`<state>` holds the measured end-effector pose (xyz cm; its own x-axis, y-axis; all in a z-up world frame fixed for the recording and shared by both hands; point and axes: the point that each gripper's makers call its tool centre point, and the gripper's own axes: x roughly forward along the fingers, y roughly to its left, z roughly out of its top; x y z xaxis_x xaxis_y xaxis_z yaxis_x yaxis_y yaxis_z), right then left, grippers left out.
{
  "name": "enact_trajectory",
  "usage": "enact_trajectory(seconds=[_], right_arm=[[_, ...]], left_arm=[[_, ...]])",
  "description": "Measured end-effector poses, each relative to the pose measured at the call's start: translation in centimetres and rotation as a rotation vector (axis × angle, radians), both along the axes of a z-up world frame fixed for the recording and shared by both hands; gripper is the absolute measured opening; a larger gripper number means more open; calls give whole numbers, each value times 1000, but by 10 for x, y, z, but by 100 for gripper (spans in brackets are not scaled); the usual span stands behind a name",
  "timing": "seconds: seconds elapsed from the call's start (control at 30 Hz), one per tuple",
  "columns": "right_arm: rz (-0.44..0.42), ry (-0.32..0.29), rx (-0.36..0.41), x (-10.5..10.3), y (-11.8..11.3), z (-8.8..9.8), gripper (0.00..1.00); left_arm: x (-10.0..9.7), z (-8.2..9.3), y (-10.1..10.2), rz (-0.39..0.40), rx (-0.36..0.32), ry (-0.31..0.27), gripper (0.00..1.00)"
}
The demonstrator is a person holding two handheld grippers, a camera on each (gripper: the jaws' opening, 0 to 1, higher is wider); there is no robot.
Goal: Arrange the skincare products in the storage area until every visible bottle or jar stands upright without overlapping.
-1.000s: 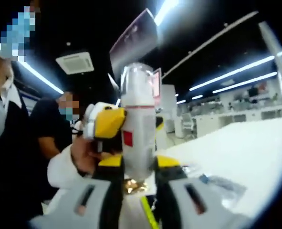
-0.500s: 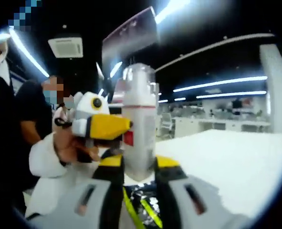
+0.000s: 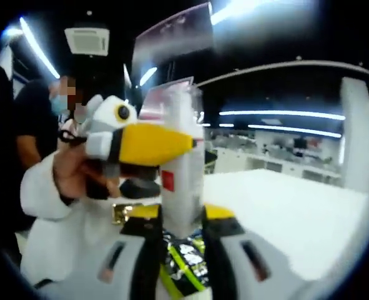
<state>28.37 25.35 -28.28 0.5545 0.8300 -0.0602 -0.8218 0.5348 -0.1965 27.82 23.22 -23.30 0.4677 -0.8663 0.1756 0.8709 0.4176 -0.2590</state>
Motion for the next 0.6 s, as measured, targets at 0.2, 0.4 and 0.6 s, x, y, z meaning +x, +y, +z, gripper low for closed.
enact_trajectory(seconds=[0.2, 0.4, 0.6], right_arm=[[-28, 22, -37, 1, -7, -9, 23], [-46, 48, -50, 4, -13, -13, 23], [-66, 65, -41, 3, -19, -14, 23]], left_arm=[[1, 2, 1, 23, 13, -11, 27], [5, 1, -2, 73, 50, -37, 24], [6, 1, -11, 111, 73, -42, 24]])
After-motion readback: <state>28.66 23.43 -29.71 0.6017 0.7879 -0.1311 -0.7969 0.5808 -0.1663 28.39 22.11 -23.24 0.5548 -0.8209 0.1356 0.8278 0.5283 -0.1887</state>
